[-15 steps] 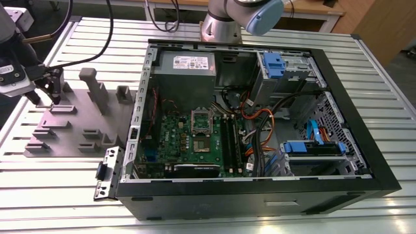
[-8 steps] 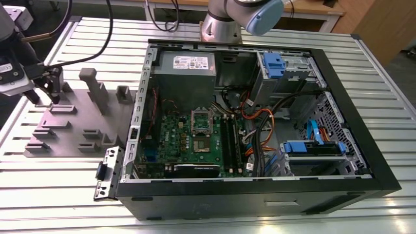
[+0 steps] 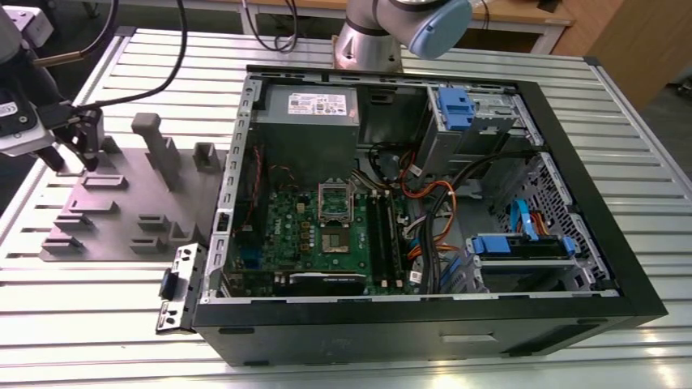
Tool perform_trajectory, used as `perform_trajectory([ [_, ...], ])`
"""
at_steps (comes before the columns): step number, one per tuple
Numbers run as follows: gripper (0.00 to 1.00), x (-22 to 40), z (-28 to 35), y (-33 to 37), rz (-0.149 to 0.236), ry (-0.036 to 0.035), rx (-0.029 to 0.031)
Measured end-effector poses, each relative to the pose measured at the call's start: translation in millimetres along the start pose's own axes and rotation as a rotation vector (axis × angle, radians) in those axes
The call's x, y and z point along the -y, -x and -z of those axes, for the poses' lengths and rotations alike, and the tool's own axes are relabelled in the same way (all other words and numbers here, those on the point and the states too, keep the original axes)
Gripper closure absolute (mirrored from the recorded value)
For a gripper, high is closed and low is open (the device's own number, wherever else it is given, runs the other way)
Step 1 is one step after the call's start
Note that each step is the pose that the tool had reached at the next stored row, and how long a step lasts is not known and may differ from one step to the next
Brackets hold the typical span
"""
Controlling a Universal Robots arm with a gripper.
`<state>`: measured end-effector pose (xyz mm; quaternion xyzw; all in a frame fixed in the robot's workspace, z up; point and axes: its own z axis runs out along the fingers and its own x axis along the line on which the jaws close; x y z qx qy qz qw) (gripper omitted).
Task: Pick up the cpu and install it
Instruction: 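Pick up the cpu and move it towards the insertion slot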
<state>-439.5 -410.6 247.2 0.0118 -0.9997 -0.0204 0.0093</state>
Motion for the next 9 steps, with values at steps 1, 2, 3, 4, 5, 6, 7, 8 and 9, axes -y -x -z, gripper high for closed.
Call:
perform_trajectory([
  [1,0.53,0.0,0.6,0.0,0.0,-0.0003,0.0],
  [2,0.53,-0.1,1.2,0.0,0.0,-0.0007,0.0],
  [3,0.53,-0.1,1.9,0.0,0.0,-0.0011,0.0],
  [4,0.53,-0.1,2.6,-0.1,-0.001,-0.0016,0.0],
  [5,0.53,-0.1,3.3,-0.1,-0.001,-0.0021,0.0],
  [6,0.53,-0.2,4.1,-0.1,-0.001,-0.0027,-0.0001],
  [7,0.53,-0.2,4.8,-0.1,-0.001,-0.0032,-0.0001],
  [8,0.53,-0.2,5.6,-0.1,-0.001,-0.0037,-0.0001],
  [9,0.53,-0.3,6.4,-0.1,-0.002,-0.0043,0.0],
])
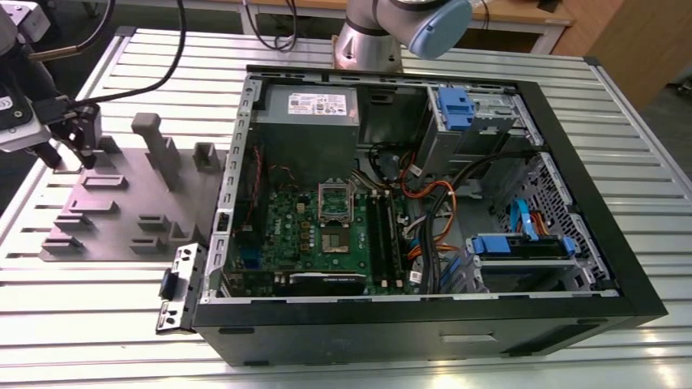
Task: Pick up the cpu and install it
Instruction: 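Pick up the cpu and move it towards the insertion slot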
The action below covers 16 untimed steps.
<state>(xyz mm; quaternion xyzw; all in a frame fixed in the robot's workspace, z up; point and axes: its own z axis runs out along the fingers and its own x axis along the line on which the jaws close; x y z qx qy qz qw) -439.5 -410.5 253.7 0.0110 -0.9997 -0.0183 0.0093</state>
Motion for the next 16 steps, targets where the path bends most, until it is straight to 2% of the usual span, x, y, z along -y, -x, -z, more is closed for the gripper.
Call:
perform_trajectory([
  [16,0.53,-0.4,10.8,-0.2,-0.002,-0.0078,-0.0001],
])
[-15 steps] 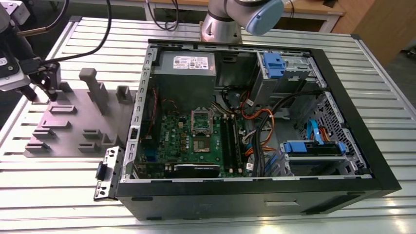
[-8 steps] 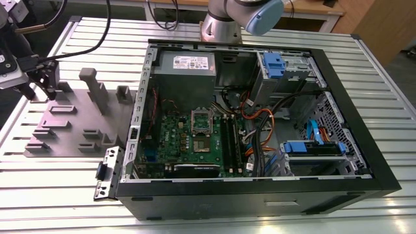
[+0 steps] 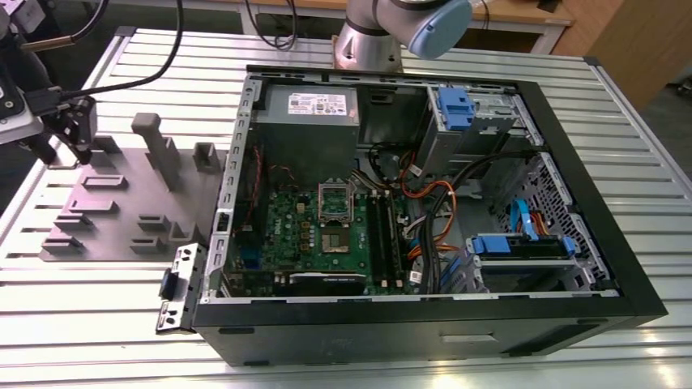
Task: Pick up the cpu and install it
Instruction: 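Pick up the cpu and move it towards the insertion slot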
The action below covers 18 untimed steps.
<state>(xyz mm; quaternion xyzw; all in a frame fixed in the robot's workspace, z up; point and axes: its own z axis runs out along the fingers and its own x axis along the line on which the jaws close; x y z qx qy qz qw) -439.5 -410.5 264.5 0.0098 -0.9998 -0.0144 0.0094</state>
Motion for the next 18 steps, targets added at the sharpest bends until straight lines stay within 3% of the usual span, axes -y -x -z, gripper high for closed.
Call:
perform_trajectory([
  [18,0.53,-0.2,6.9,-0.1,-0.002,-0.0066,-0.0001],
])
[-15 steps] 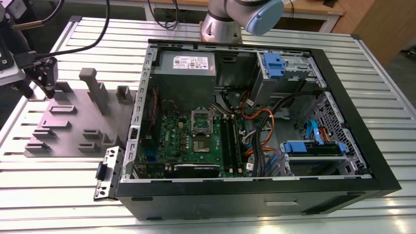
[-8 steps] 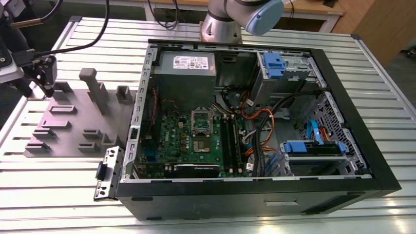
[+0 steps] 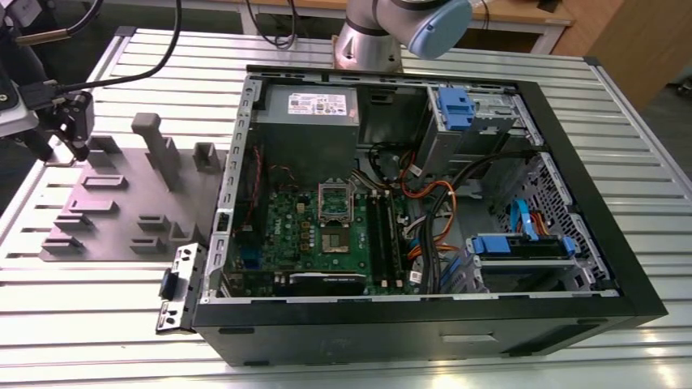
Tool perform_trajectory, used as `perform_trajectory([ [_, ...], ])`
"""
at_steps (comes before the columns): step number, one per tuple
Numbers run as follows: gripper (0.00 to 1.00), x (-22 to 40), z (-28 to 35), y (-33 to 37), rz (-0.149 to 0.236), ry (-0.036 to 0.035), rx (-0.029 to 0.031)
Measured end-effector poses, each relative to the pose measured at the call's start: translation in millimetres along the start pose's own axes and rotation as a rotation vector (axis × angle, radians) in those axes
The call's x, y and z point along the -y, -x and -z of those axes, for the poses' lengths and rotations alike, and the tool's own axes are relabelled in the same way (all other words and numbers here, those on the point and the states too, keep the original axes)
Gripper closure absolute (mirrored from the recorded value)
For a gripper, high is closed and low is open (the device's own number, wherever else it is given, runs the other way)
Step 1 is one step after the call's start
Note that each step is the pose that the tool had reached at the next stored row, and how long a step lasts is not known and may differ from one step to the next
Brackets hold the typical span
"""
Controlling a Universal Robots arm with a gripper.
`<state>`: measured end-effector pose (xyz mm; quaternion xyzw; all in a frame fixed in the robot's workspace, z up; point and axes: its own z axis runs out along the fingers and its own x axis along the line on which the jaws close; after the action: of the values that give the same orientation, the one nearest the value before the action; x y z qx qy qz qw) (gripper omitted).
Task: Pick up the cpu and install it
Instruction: 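Pick up the cpu and move it towards the insertion slot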
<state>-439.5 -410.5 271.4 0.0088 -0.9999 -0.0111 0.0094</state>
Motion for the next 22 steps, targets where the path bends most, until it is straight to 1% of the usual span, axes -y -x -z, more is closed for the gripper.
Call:
perform_trajectory([
  [5,0.53,0.0,0.4,0.0,0.0,-0.0004,-0.0001],
  [8,0.53,0.0,1.9,0.0,0.0,-0.0035,-0.0001],
  [11,0.53,-0.1,4.3,-0.1,-0.001,-0.0053,-0.0002],
  [22,0.53,-0.3,13.5,-0.3,-0.001,-0.0053,-0.0001],
])
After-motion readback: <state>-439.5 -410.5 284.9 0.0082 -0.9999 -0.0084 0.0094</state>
